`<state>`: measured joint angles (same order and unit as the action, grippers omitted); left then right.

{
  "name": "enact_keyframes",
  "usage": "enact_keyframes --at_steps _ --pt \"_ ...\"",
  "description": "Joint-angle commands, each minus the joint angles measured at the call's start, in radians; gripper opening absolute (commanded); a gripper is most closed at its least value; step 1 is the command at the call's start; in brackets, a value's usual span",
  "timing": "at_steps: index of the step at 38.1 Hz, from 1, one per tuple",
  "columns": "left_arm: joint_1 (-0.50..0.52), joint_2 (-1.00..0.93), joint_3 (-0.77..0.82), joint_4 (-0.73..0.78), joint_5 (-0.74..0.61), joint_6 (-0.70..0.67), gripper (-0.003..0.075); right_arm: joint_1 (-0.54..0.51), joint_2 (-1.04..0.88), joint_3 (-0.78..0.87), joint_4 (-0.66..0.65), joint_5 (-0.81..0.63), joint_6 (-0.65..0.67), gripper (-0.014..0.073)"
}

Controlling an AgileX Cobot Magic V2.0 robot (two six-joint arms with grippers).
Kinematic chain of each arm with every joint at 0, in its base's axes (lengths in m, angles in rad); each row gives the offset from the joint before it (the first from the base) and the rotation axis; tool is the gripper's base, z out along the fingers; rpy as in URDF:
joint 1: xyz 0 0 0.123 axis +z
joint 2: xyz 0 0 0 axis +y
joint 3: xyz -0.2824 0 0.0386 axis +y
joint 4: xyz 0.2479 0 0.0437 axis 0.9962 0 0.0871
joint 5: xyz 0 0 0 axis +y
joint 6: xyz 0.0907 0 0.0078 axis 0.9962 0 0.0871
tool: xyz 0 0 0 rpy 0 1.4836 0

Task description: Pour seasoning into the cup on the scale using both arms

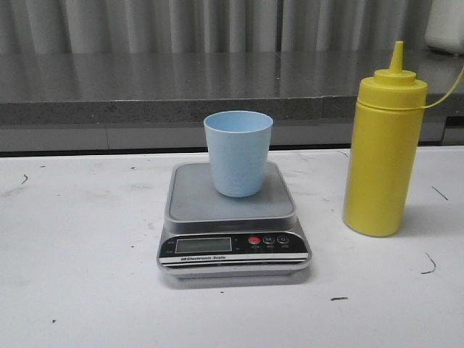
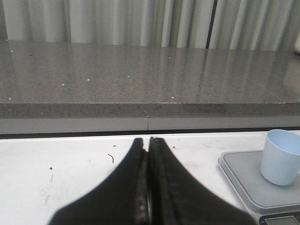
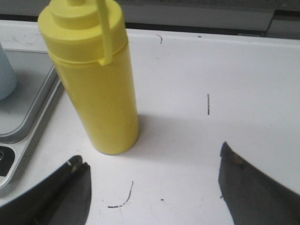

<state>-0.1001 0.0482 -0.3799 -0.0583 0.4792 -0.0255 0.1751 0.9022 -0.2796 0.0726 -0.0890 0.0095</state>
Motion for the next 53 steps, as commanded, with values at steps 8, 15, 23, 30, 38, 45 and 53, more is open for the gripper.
enact_keyframes --at_steps 8,15,23,30,38,45,53 --pt "-0.001 0.011 -0.026 -0.011 -0.085 -0.009 -0.0020 0.105 0.234 -0.019 0.002 -0.290 -0.004 0.0582" --pt "-0.001 0.011 -0.026 -0.011 -0.085 -0.009 -0.0020 0.128 0.365 0.016 0.002 -0.529 0.009 0.0582" --pt "-0.001 0.011 -0.026 -0.011 -0.085 -0.009 -0.0020 0.129 0.526 0.027 0.002 -0.776 0.086 0.0582" --pt "-0.001 0.011 -0.026 -0.011 -0.085 -0.009 -0.0020 0.129 0.682 0.027 -0.002 -1.043 0.164 0.0582" --pt "-0.001 0.011 -0.026 -0.011 -0.085 -0.009 -0.0020 0.129 0.788 0.025 -0.004 -1.198 0.176 0.0582" --pt "-0.001 0.011 -0.026 -0.011 -0.085 -0.009 -0.0020 0.129 0.830 0.011 -0.023 -1.198 0.180 0.0582" --pt "-0.001 0.011 -0.026 -0.011 -0.085 -0.009 -0.0020 0.129 0.836 -0.021 -0.027 -1.198 0.180 0.0582"
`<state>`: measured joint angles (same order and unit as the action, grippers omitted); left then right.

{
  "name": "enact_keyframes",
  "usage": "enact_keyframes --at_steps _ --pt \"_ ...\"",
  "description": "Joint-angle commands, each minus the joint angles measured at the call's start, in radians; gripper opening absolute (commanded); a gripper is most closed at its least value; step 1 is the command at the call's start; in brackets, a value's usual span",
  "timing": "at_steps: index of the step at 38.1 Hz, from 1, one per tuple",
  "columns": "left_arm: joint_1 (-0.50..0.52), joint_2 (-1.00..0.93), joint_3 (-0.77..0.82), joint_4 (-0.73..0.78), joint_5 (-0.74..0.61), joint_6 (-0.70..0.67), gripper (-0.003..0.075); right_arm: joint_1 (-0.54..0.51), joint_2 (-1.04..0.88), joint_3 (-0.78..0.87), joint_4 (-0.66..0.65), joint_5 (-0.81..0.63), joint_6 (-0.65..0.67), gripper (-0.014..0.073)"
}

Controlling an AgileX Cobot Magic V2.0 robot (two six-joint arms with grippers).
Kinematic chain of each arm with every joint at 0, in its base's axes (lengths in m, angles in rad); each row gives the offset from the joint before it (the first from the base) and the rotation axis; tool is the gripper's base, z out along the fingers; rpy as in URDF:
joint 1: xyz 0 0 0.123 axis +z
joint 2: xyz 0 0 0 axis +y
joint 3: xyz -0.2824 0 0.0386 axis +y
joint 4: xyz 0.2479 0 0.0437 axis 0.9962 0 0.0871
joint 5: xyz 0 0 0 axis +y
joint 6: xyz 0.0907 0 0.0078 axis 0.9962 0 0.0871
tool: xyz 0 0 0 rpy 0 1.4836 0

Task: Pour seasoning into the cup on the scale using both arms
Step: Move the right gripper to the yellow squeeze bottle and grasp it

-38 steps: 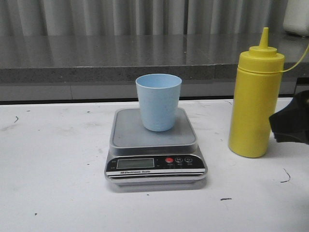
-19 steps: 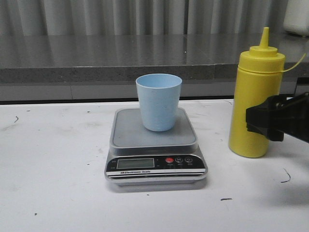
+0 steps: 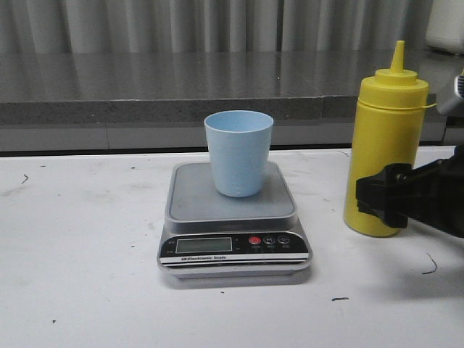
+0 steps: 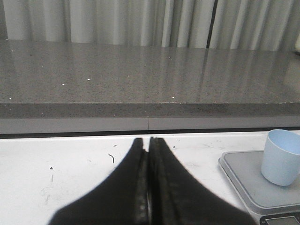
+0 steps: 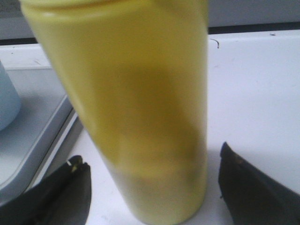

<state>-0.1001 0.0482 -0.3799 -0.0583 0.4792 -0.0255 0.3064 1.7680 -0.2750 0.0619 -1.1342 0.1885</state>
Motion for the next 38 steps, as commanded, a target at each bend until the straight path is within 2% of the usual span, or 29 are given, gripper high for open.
enact_keyframes --at_steps 1,10,19,25,30,32,38 --pt "-0.001 0.011 -0.026 -0.011 -0.085 -0.009 -0.0020 -0.002 -0.030 -0.033 -0.016 -0.150 0.001 0.0582" --pt "-0.001 0.011 -0.026 -0.011 -0.085 -0.009 -0.0020 -0.002 -0.030 -0.112 -0.016 -0.065 0.001 0.0582" --pt "-0.001 0.011 -0.026 -0.011 -0.085 -0.009 -0.0020 -0.003 0.002 -0.162 -0.015 -0.049 0.000 0.0582" --pt "-0.001 0.011 -0.026 -0.011 -0.085 -0.009 -0.0020 -0.003 0.064 -0.167 -0.015 -0.152 0.000 0.0582" --pt "-0.001 0.011 -0.026 -0.011 -0.085 -0.009 -0.0020 -0.003 0.069 -0.170 -0.015 -0.148 0.000 0.0580" --pt "-0.001 0.011 -0.026 -0.011 -0.085 -0.009 -0.0020 -0.003 0.069 -0.170 -0.015 -0.148 0.000 0.0535" --pt "-0.001 0.011 -0.026 -0.011 -0.085 -0.009 -0.0020 -0.003 0.069 -0.170 -0.022 -0.152 0.000 0.0170"
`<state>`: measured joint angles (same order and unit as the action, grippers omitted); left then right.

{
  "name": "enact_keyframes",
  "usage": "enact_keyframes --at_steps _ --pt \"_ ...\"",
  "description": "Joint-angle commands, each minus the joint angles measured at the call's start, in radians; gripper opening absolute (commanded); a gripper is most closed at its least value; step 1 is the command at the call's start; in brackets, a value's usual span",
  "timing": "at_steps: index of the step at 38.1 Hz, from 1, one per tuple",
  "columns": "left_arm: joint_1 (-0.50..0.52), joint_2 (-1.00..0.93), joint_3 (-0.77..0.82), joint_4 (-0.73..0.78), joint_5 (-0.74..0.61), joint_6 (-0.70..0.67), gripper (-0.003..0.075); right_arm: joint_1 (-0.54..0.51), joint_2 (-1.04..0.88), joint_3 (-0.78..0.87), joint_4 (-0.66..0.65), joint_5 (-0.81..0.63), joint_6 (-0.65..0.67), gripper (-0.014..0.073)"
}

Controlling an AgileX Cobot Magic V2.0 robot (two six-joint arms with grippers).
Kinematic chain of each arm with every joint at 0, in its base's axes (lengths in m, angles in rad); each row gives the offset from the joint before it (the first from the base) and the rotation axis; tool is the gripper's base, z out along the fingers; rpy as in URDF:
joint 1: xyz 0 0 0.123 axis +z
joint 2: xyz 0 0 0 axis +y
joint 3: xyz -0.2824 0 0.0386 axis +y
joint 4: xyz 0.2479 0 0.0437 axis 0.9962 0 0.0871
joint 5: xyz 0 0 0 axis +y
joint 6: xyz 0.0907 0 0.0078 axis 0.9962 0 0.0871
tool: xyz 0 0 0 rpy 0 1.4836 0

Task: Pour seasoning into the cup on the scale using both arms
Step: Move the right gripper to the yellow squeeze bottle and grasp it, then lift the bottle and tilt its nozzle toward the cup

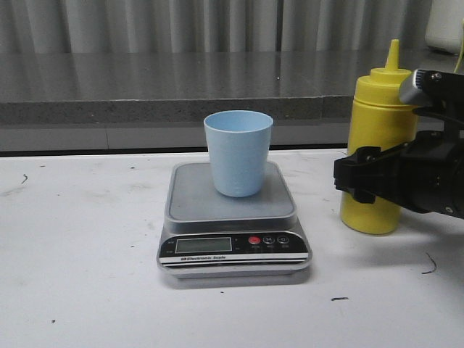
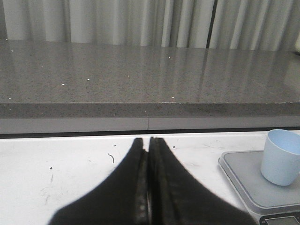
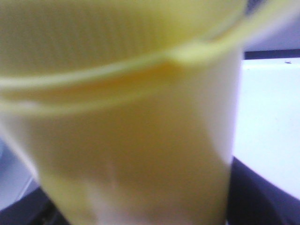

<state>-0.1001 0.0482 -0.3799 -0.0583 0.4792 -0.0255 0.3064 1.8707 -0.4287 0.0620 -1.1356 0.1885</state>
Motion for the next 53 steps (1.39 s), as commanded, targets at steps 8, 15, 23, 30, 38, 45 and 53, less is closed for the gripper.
enact_keyframes --at_steps 8,15,23,30,38,45,53 --pt "-0.001 0.011 -0.026 -0.011 -0.085 -0.009 -0.0020 -0.003 -0.067 -0.016 -0.022 -0.150 -0.075 0.0099" --pt "-0.001 0.011 -0.026 -0.011 -0.085 -0.009 -0.0020 -0.003 -0.157 -0.049 -0.022 -0.124 -0.259 0.0099" --pt "-0.001 0.011 -0.026 -0.011 -0.085 -0.009 -0.0020 -0.003 -0.251 -0.186 -0.023 0.086 -0.509 0.0099" --pt "-0.001 0.011 -0.026 -0.011 -0.085 -0.009 -0.0020 -0.003 -0.260 -0.331 -0.025 0.248 -0.860 0.0099" --pt "-0.001 0.011 -0.026 -0.011 -0.085 -0.009 -0.0020 -0.003 -0.257 -0.406 -0.027 0.266 -1.271 0.0099" --pt "-0.001 0.011 -0.026 -0.011 -0.085 -0.009 -0.0020 -0.003 -0.256 -0.408 -0.032 0.236 -1.712 0.0099" --pt "-0.001 0.011 -0.026 -0.011 -0.085 -0.009 -0.0020 -0.003 -0.235 -0.473 -0.032 0.229 -1.936 0.0099"
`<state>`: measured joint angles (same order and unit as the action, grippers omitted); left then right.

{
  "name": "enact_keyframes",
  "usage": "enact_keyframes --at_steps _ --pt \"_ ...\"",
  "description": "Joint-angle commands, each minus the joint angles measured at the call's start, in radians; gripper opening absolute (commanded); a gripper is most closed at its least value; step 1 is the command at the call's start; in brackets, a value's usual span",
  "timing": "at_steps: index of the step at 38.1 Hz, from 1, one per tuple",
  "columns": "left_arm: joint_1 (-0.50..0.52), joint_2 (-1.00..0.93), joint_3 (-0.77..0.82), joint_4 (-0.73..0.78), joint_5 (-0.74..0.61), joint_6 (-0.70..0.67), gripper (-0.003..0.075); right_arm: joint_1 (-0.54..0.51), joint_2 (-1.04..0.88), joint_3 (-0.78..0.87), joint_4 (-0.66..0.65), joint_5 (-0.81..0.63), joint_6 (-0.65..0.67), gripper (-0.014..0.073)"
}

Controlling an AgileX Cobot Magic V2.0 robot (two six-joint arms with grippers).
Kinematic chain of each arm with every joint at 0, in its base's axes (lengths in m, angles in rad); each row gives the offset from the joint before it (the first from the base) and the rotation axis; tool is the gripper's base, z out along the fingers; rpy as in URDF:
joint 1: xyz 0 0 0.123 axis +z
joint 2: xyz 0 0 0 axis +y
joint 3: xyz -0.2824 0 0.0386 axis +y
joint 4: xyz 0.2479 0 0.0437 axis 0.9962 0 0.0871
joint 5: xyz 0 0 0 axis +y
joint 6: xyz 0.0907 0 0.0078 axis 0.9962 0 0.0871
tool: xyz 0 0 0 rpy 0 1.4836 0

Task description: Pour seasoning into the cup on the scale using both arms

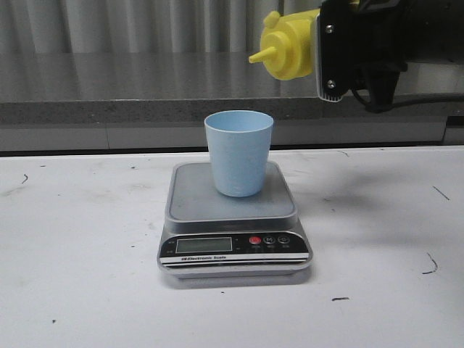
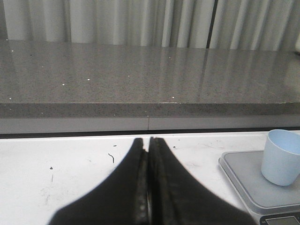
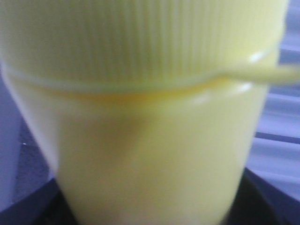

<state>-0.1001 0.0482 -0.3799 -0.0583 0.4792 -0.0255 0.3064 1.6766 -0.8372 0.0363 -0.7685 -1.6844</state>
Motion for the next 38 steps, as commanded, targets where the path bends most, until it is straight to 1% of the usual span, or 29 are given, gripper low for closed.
enact_keyframes --at_steps 1,11,14,24,28,31,36,38 --pt "-0.001 0.011 -0.026 -0.011 -0.085 -0.009 -0.0020 -0.003 -0.039 -0.079 -0.007 -0.138 -0.082 0.0099" --pt "-0.001 0.011 -0.026 -0.011 -0.085 -0.009 -0.0020 -0.003 -0.038 -0.154 -0.007 -0.102 -0.325 0.0099" --pt "-0.001 0.011 -0.026 -0.011 -0.085 -0.009 -0.0020 -0.003 -0.038 -0.159 -0.007 -0.091 -0.344 0.0099" --pt "-0.001 0.011 -0.026 -0.011 -0.085 -0.009 -0.0020 -0.003 -0.038 -0.159 -0.006 -0.085 -0.339 0.0099" --pt "-0.001 0.011 -0.026 -0.011 -0.085 -0.009 -0.0020 -0.003 -0.038 -0.159 -0.006 -0.085 -0.278 0.0099" --pt "-0.001 0.011 -0.026 -0.011 -0.085 -0.009 -0.0020 -0.003 -0.038 -0.159 -0.006 -0.085 -0.175 0.0099" --pt "-0.001 0.011 -0.026 -0.011 -0.085 -0.009 -0.0020 -0.003 -0.038 -0.158 -0.005 -0.085 0.122 0.0099" --pt "-0.001 0.011 -0.026 -0.011 -0.085 -0.009 -0.0020 -0.002 -0.038 -0.158 0.013 -0.086 0.233 0.0099"
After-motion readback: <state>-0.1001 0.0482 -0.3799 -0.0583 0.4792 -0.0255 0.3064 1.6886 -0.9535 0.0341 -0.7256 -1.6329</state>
